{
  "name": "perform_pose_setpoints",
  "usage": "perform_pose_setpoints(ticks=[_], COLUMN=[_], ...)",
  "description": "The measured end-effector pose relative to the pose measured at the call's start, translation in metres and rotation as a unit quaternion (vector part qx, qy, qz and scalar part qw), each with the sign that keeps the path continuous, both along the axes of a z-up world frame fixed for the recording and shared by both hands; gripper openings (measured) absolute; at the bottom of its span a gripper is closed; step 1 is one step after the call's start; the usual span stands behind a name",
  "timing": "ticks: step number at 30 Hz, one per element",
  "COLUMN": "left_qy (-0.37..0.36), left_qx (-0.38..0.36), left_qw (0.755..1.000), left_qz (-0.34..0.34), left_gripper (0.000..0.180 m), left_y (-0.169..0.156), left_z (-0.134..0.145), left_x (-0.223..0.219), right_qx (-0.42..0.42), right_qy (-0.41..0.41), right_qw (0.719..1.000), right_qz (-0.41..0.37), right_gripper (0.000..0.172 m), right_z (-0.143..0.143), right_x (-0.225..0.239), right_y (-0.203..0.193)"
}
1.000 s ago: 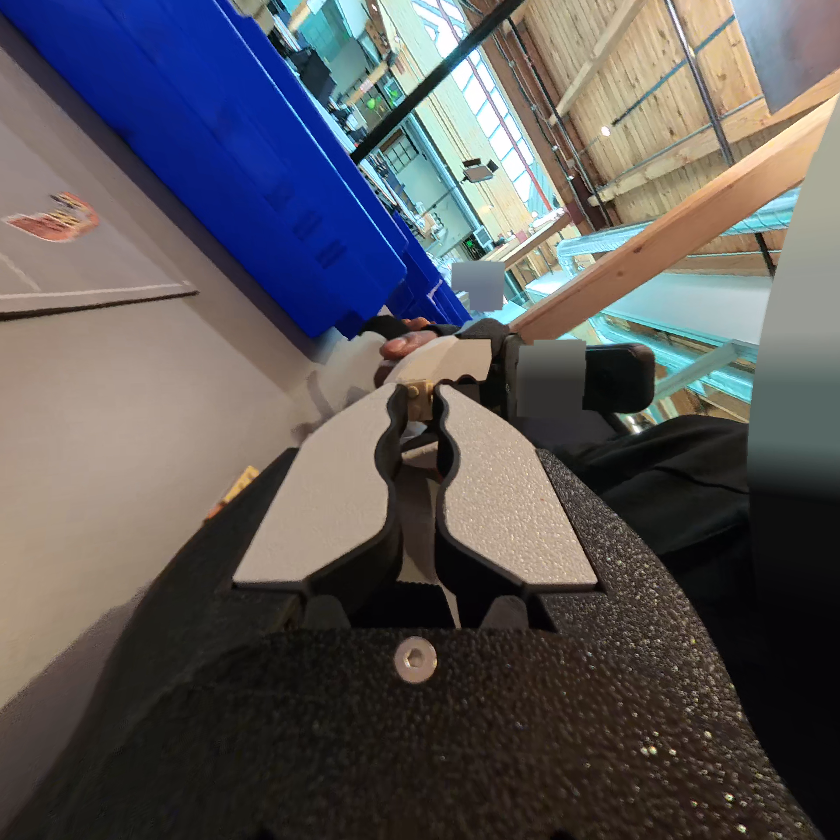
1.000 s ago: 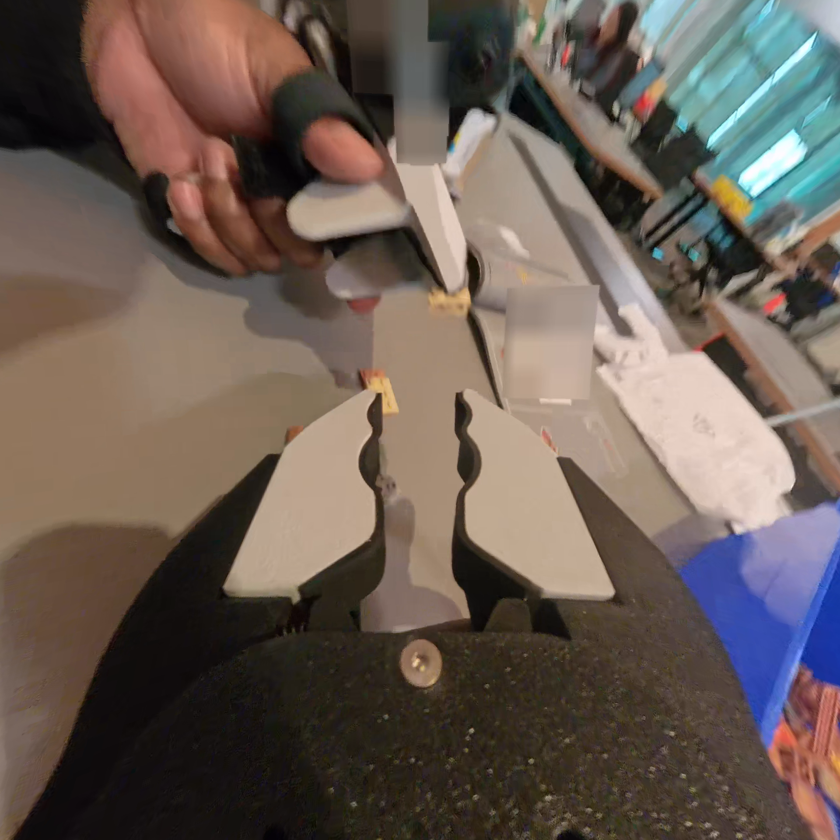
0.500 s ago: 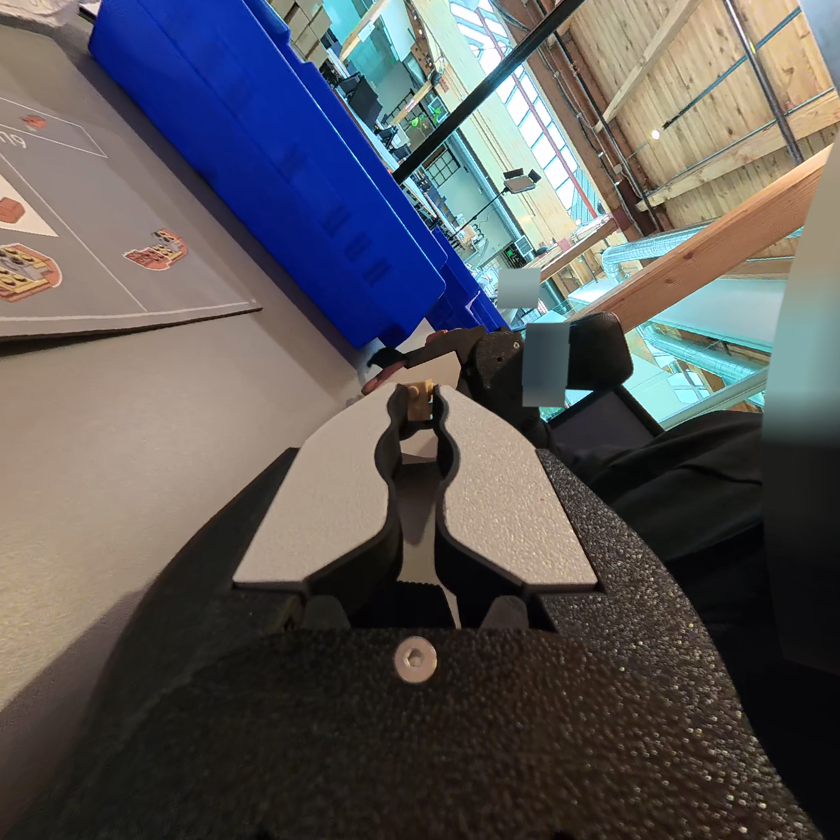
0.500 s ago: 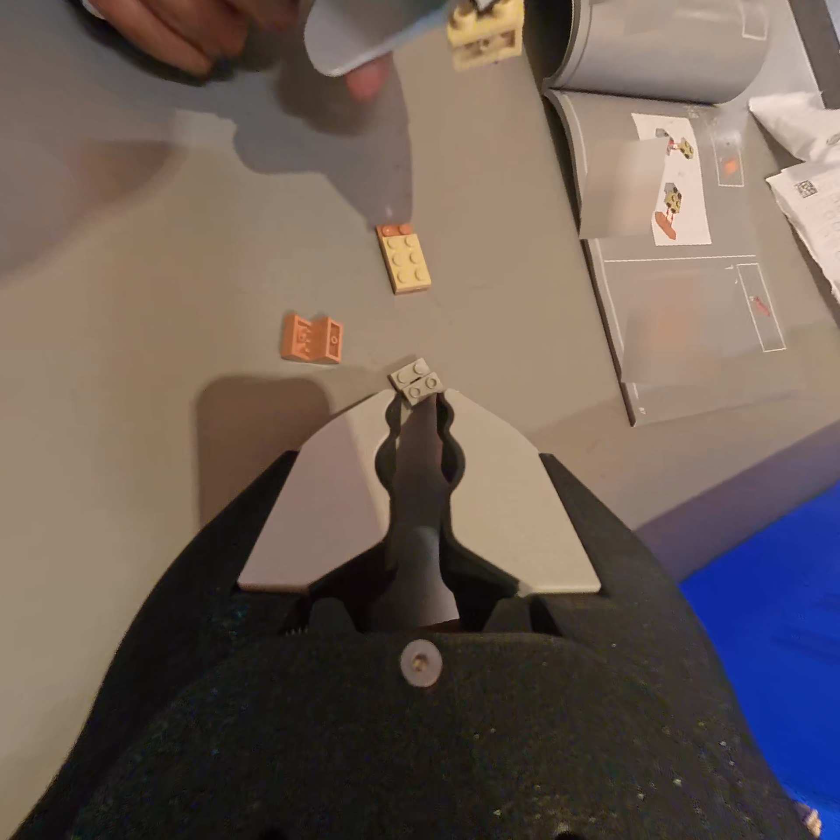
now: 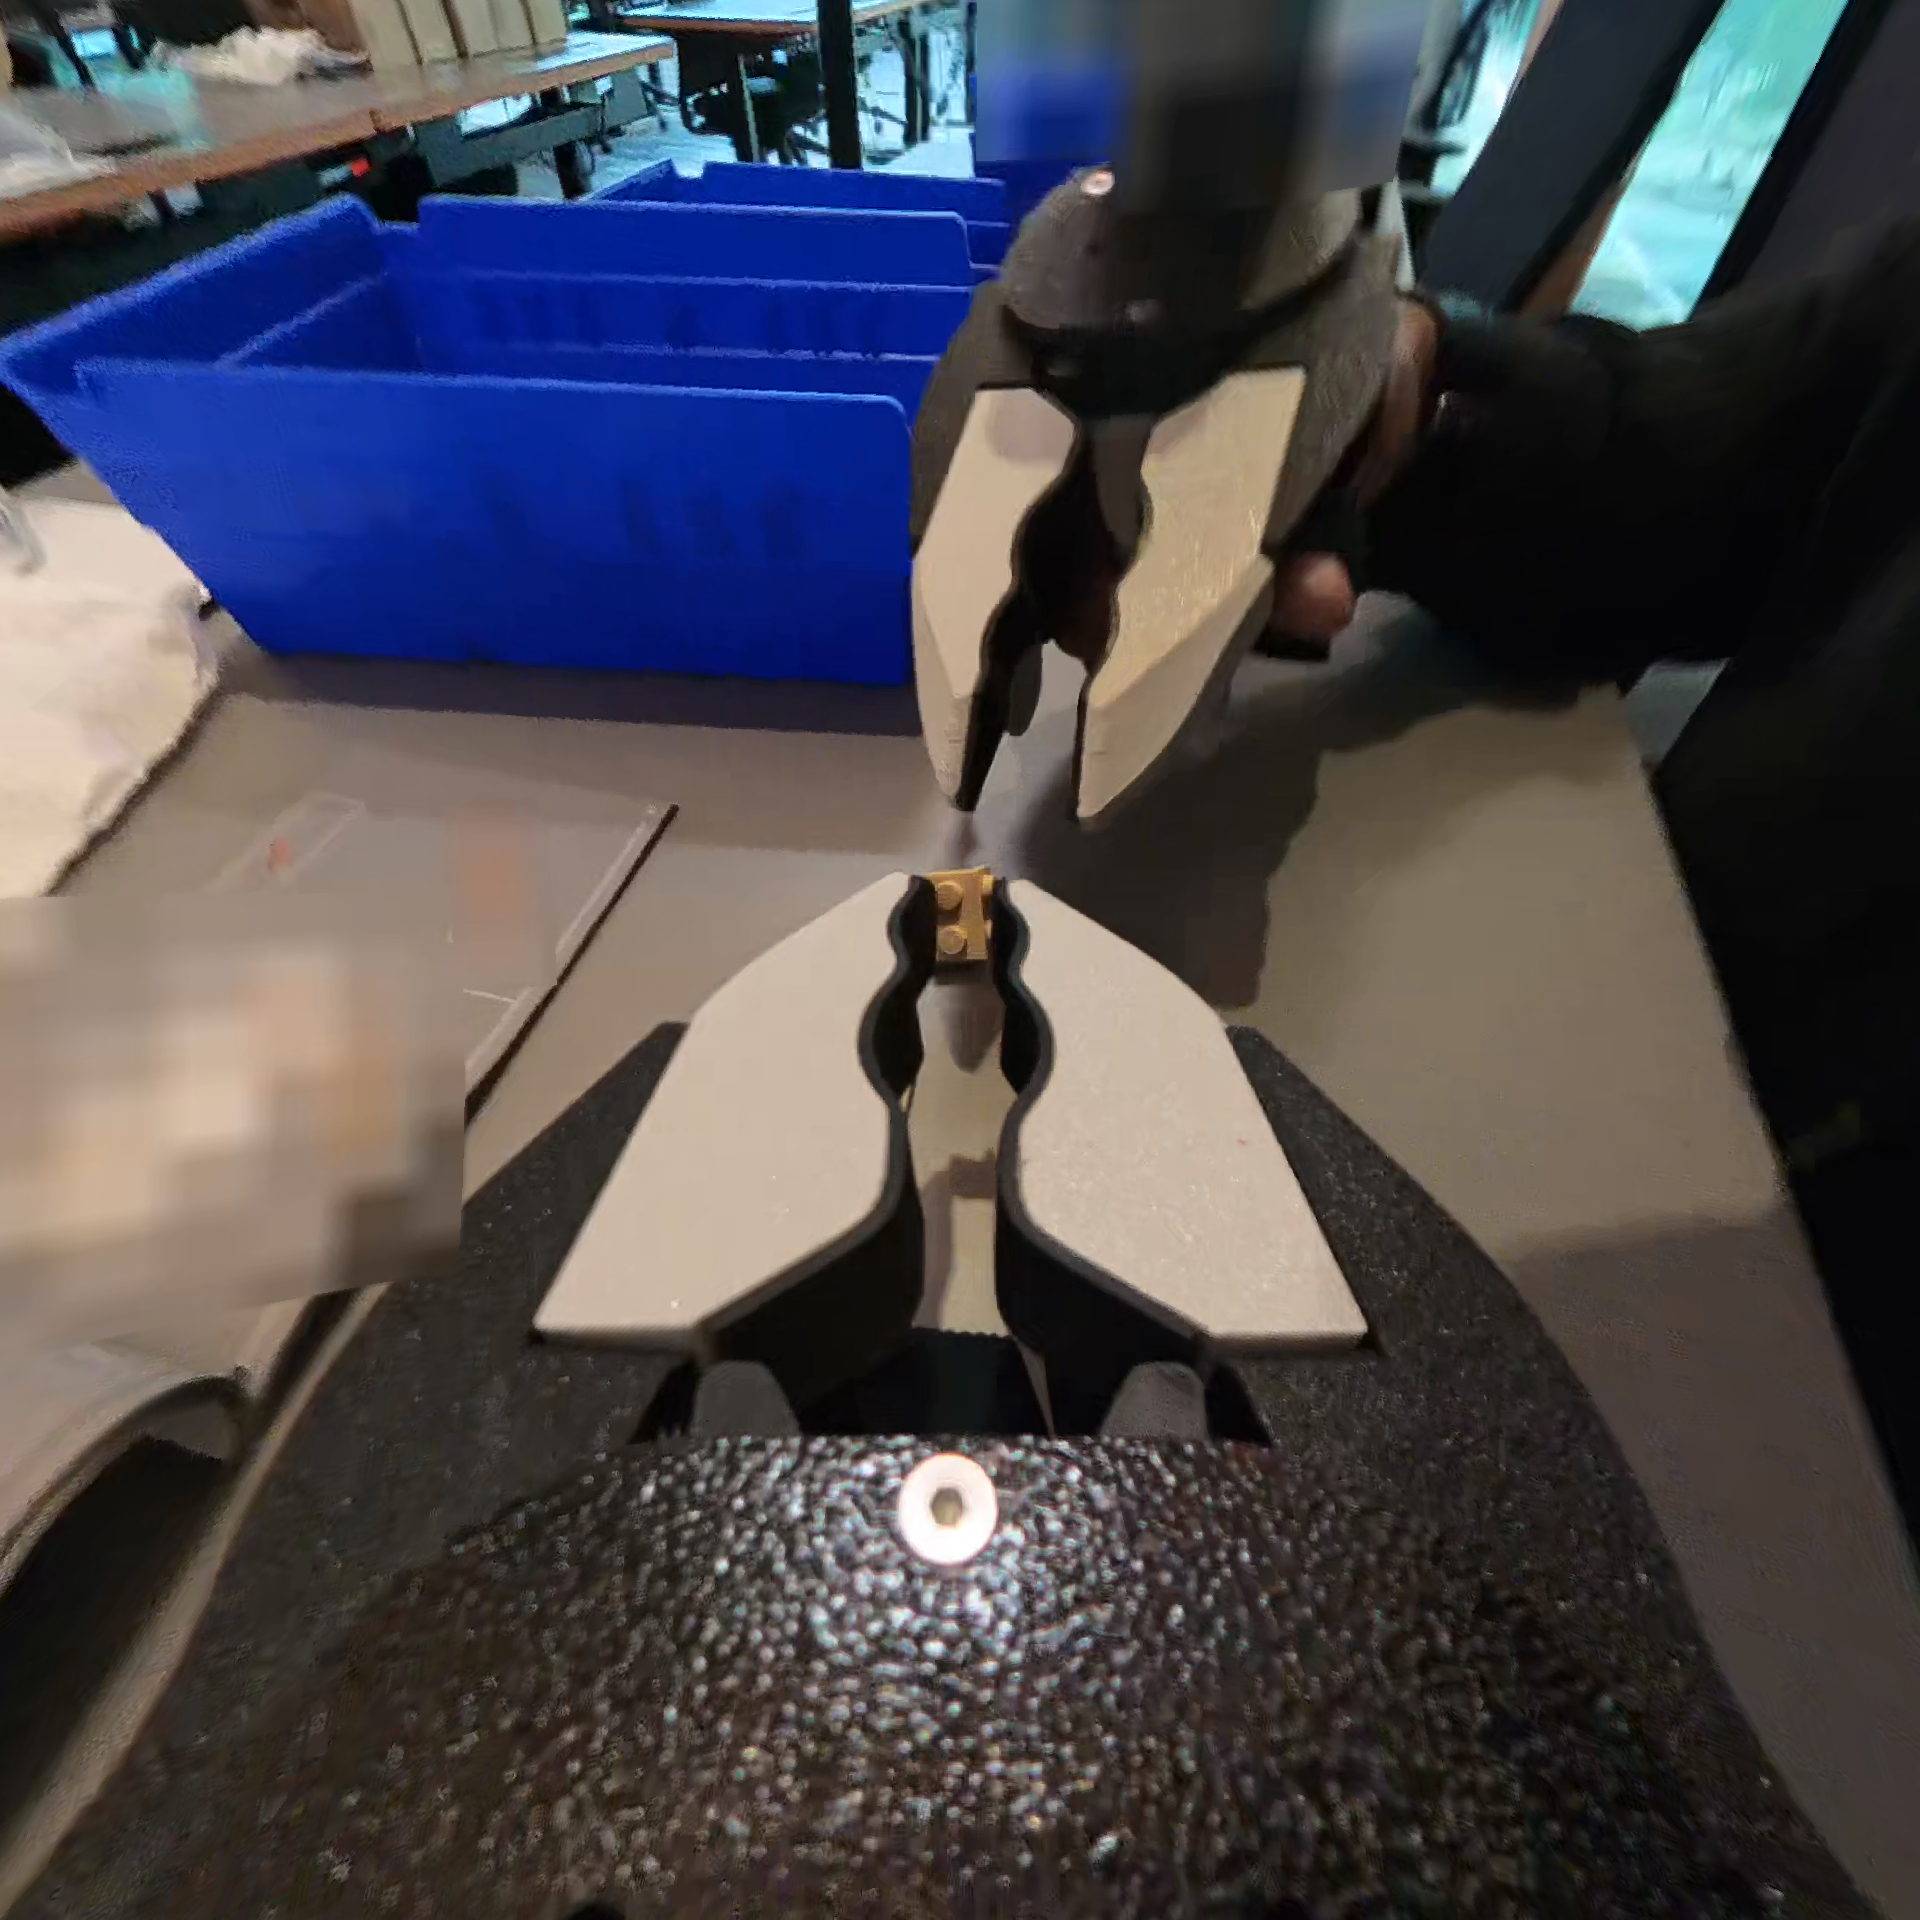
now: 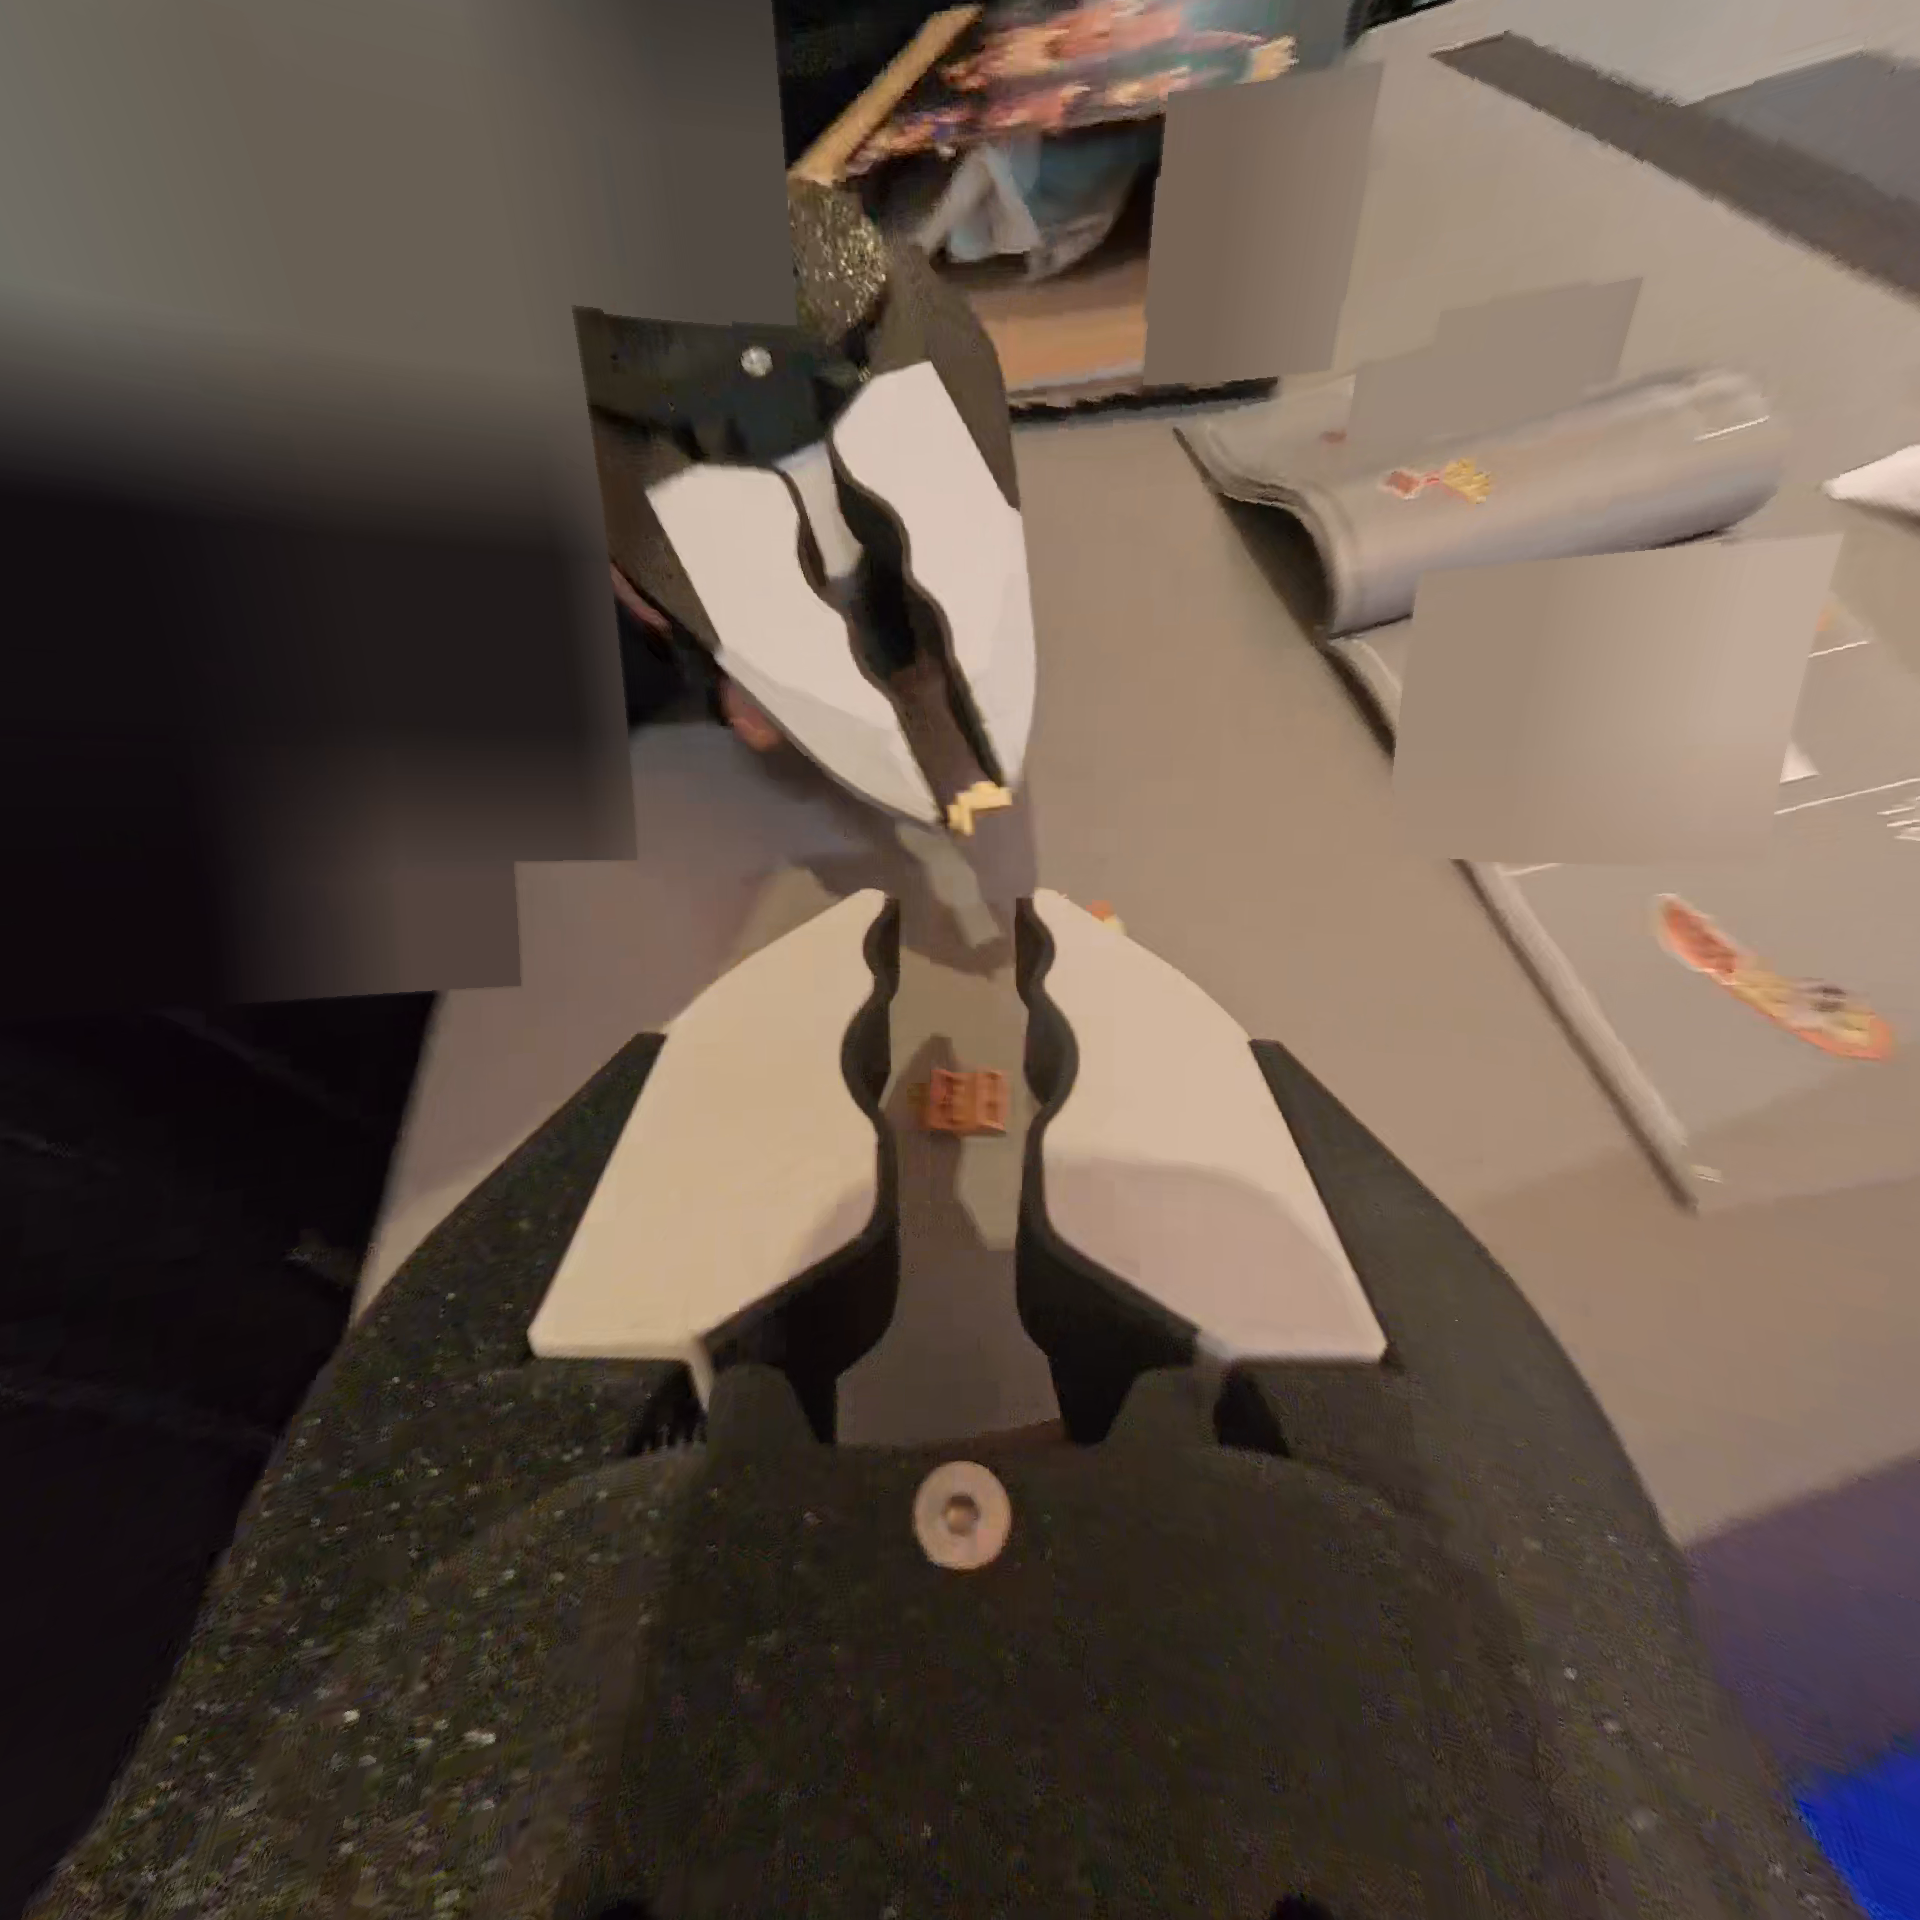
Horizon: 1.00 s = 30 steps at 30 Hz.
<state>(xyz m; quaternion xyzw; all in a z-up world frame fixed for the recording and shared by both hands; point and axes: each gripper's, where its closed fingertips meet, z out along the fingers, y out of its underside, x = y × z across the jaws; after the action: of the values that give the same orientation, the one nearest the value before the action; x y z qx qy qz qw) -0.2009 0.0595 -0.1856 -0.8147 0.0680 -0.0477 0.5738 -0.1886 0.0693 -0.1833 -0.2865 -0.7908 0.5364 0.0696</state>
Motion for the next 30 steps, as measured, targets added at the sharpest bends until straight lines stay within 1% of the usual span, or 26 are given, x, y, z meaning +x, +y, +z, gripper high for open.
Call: perform_pose_setpoints(ticks=[2,4,6,10,13,20,24,30], left_qy=[0.054,0.104,0.14,0.196,0.225,0.269,0.298,0.342], left_qx=[0.006,0.013,0.019,0.021,0.019,0.021,0.011,0.007], left_qw=[0.998,0.994,0.989,0.978,0.972,0.96,0.952,0.936], left_qz=[-0.015,-0.032,-0.051,-0.066,-0.07,-0.075,-0.071,-0.078], left_gripper=[0.01,0.01,0.01,0.01,0.01,0.01,0.01,0.01], left_y=[-0.001,-0.002,-0.003,-0.004,-0.003,-0.002,-0.003,-0.004], left_z=[0.001,0.001,-0.001,-0.004,-0.006,-0.007,-0.01,-0.014], left_x=[0.002,0.004,0.007,0.01,0.012,0.016,0.015,0.016], right_qx=[-0.029,-0.042,-0.057,-0.076,-0.08,-0.071,-0.076,-0.095], right_qy=[-0.038,-0.059,-0.073,-0.095,-0.11,-0.127,-0.139,-0.168], right_qw=[0.999,0.997,0.996,0.992,0.991,0.989,0.987,0.981], right_qz=[0.015,0.016,0.017,0.02,0.019,0.016,0.013,0.01], right_gripper=[0.021,0.022,0.022,0.022,0.021,0.015,0.011,0.01], right_z=[0.001,-0.002,-0.002,-0.001,-0.003,-0.01,-0.012,-0.016], right_x=[0.005,0.005,0.005,0.005,0.004,0.005,0.004,0.006], right_y=[-0.006,-0.01,-0.012,-0.016,-0.019,-0.022,-0.023,-0.025])
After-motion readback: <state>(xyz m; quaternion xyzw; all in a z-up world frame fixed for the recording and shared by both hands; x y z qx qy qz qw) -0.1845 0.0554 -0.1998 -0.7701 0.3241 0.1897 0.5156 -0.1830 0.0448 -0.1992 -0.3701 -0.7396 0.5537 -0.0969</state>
